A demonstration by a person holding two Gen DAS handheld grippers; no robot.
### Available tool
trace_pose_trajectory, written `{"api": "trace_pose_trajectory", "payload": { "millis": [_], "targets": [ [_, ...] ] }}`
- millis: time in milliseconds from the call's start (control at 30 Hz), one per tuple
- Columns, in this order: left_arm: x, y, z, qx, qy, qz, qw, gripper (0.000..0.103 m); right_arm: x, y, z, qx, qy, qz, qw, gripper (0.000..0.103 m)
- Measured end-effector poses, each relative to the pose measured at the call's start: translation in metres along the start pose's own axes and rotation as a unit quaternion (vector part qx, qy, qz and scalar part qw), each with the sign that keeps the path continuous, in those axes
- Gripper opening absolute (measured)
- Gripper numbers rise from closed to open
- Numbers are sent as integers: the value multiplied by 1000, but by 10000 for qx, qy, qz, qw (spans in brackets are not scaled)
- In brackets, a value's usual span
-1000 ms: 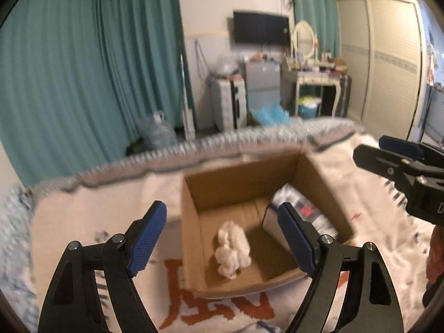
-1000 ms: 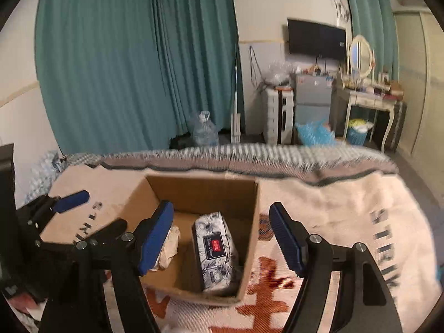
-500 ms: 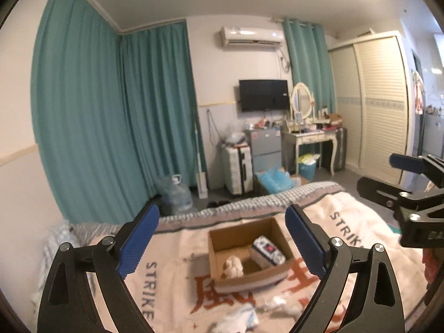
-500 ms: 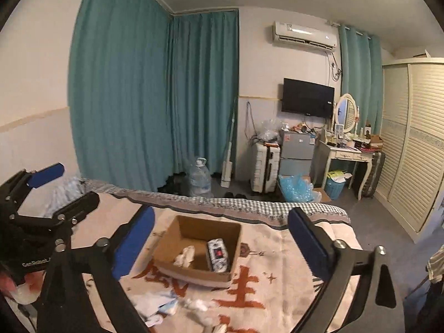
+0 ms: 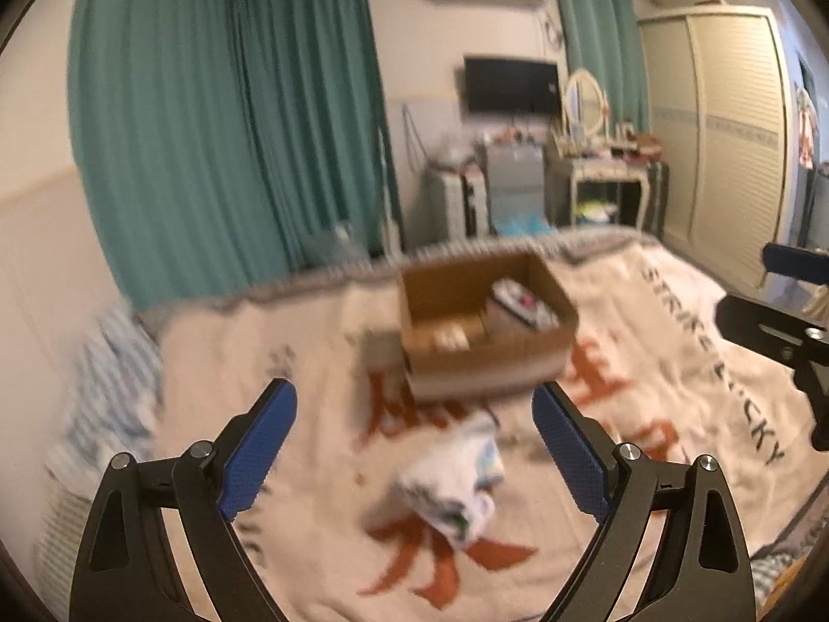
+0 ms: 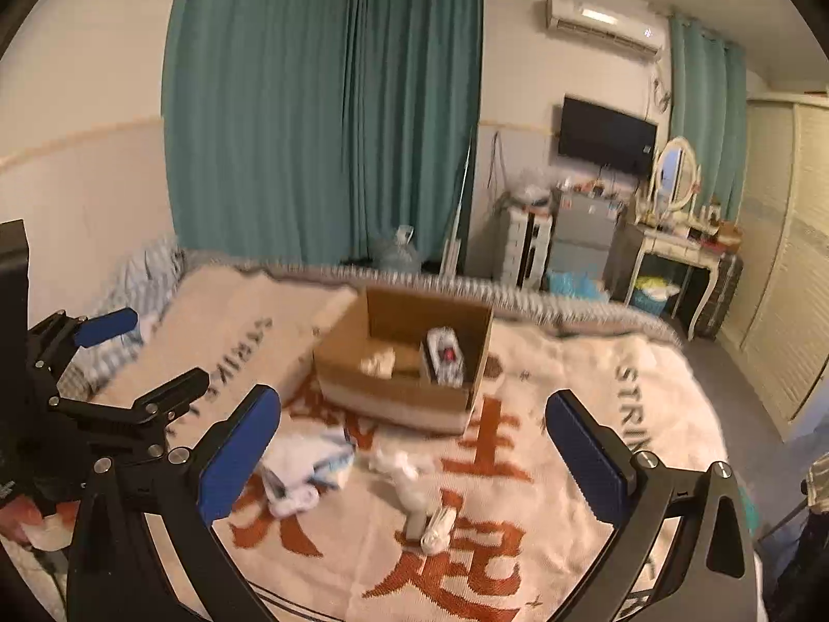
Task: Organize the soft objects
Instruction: 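Grasp the white sock bundle with the left tool while the right tool grasps a white sock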
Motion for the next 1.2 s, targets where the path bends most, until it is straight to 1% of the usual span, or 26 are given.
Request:
{"api": "trace_pose_trajectory", "payload": {
  "millis": [100, 200, 267, 333, 367, 467, 533, 567, 600, 667, 733, 767, 800, 833, 900, 967, 1000, 1033, 1100, 1133, 1200],
  "targets": [
    [-28, -27, -6, 113, 34, 311, 9994, 94, -39, -24, -5, -30, 88, 307, 9995, 103],
    [-59, -48, -9, 117, 58, 616, 9980, 94, -85, -48, -6, -119, 203, 707, 9972, 102],
    [-77, -58, -11, 128, 2, 789, 9968, 94, -118, -68, -5, -158, 281, 1014, 9943, 95],
    [-94, -68, -11, 169, -57, 961, 9952, 94, -146, -84, -2, -137, 325, 1334, 9904, 83],
    [-105, -74, -12, 205, -104, 1085, 9938, 94, -158, -92, 0, -95, 354, 1487, 9882, 81],
    [-126, -86, -11, 276, -188, 1291, 9911, 94, -186, -109, 5, 37, 282, 1759, 9840, 76],
    [-137, -92, -9, 365, -248, 1371, 9896, 94, -203, -119, 5, 51, 236, 1949, 9805, 72],
    [-141, -95, -9, 415, -215, 1378, 9894, 94, -210, -122, 3, 6, 202, 2020, 9792, 72],
    [-144, -98, -9, 412, -155, 1368, 9896, 94, -214, -125, 0, -61, 175, 2068, 9782, 68],
    [-148, -101, -13, 299, -189, 1350, 9902, 94, -224, -135, -5, -250, 141, 2169, 9758, 63],
    [-152, -104, -18, 169, -237, 1380, 9900, 93, -232, -143, -8, -317, 106, 2302, 9726, 50],
    [-155, -104, -19, 142, -248, 1389, 9899, 93, -235, -145, -9, -310, 61, 2343, 9717, 46],
    [-157, -105, -20, 118, -242, 1394, 9899, 93, -236, -147, -10, -310, -9, 2360, 9712, 38],
    [-158, -106, -18, 118, -210, 1372, 9903, 92, -236, -146, -11, -340, -54, 2334, 9718, 35],
    [-156, -105, -15, 151, -121, 1243, 9921, 92, -234, -145, -14, -426, -79, 2282, 9727, 33],
    [-155, -104, -15, 183, -217, 1209, 9923, 91, -230, -142, -14, -471, -90, 2208, 9741, 32],
    [-154, -104, -15, 202, -274, 1203, 9921, 85, -228, -141, -13, -485, -80, 2177, 9748, 32],
    [-155, -104, -15, 196, -286, 1217, 9920, 75, -225, -139, -13, -512, -56, 2118, 9760, 32],
    [-154, -106, -13, 184, -322, 1265, 9913, 73, -217, -135, -12, -573, 33, 2018, 9777, 32],
    [-152, -107, -12, 226, -370, 1258, 9911, 67, -213, -133, -11, -607, 100, 1983, 9782, 32],
    [-147, -108, -8, 372, -484, 1277, 9899, 64, -205, -130, -6, -617, 202, 1910, 9794, 32]
  ]
}}
Point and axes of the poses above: each gripper's, at about its wrist camera, not at the fingertips, and x roughly against the way its jaws point, z to its left, y to its top, the point moved 3 cm from there along -x, roughly the way its jaws point, and after that the axes turned 1 degree about -x, right-handed, at the moved point
